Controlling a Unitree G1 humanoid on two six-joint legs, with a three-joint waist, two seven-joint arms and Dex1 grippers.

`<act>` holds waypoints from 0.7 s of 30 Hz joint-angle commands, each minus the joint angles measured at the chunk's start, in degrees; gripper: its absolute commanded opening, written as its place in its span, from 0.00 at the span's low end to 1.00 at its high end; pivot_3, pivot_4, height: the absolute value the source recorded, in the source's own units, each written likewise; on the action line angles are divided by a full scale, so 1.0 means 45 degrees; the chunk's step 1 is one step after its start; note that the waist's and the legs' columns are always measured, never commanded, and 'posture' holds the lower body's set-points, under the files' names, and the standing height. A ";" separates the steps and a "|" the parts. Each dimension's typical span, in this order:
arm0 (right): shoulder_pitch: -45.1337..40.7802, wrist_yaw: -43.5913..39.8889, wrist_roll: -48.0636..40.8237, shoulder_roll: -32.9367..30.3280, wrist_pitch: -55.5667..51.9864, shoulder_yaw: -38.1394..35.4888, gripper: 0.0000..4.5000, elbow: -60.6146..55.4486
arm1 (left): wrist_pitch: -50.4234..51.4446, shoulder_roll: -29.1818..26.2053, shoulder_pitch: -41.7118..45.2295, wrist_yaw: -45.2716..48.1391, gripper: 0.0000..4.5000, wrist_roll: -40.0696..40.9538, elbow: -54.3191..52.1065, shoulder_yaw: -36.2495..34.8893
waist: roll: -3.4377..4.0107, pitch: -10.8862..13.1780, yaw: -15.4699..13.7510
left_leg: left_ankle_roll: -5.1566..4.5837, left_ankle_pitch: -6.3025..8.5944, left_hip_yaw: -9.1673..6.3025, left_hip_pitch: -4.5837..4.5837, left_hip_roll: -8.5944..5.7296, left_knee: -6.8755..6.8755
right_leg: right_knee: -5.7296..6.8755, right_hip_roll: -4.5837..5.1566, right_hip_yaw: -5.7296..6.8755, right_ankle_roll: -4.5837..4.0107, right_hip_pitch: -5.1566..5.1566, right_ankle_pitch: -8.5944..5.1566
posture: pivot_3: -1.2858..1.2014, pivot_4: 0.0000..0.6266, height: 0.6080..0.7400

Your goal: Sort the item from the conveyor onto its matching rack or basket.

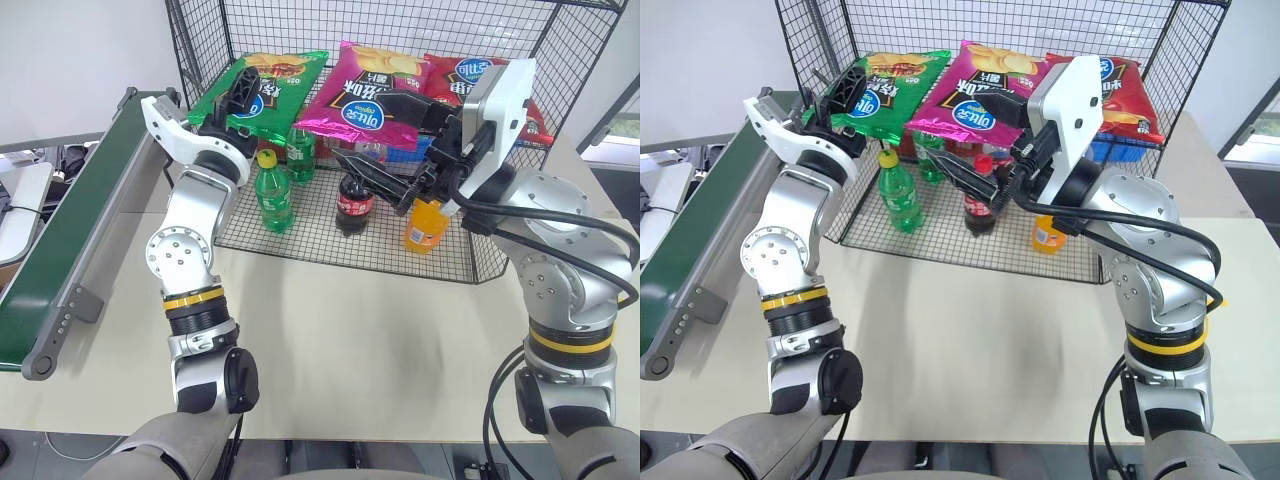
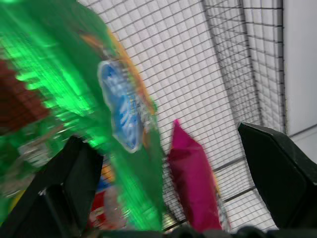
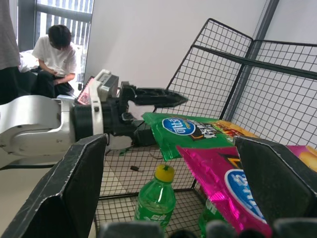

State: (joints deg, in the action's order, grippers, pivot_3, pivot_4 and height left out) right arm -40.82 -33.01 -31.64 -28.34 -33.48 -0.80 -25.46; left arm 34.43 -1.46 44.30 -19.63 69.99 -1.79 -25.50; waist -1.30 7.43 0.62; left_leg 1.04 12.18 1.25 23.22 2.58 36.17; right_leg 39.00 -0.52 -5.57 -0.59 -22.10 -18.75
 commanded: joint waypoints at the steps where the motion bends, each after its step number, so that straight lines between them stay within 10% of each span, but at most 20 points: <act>1: -0.0142 -0.0151 0.0070 0.0122 0.0570 -0.0147 1.00 -0.0116 | 0.0562 -0.0038 -0.0290 -0.0869 0.99 0.1034 -0.1309 0.0146 | 0.0000 0.0000 -0.0003 | -0.0001 0.0001 -0.0002 0.0007 0.0000 0.0003 | -0.0001 0.0001 0.0001 0.0000 -0.0001 0.0000 | 0.52 0.24 1.00; 13: 0.0073 -0.0589 0.0322 0.0243 0.1065 -0.0071 1.00 0.0246 | 0.2116 -0.2721 -0.2117 -0.2768 0.99 0.4476 -0.3841 0.0428 | 0.0000 0.0000 0.0013 | 0.0004 -0.0002 -0.0019 0.0001 0.0012 0.0001 | 0.0005 -0.0007 0.0003 0.0000 -0.0001 0.0000 | 0.52 0.24 1.00; 21: 0.0327 -0.0836 0.0478 -0.0028 0.1152 -0.0291 1.00 0.0238 | 0.5106 -0.8691 -0.3083 0.2182 0.99 0.5195 -0.4262 0.0657 | 0.0003 0.0013 0.0106 | 0.0033 -0.0019 -0.0019 -0.0011 0.0012 -0.0022 | 0.0003 -0.0015 0.0006 0.0001 -0.0009 -0.0001 | 0.52 0.24 1.00</act>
State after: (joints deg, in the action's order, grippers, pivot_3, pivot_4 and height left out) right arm -39.27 -36.34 -29.42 -27.84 -30.06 -0.63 -22.96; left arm 54.68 -36.67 29.98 -17.00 94.11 -17.95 -21.36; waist -1.29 7.48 1.10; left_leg 1.27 12.05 1.18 23.15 2.64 36.02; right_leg 39.02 -0.59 -5.54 -0.58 -22.18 -18.76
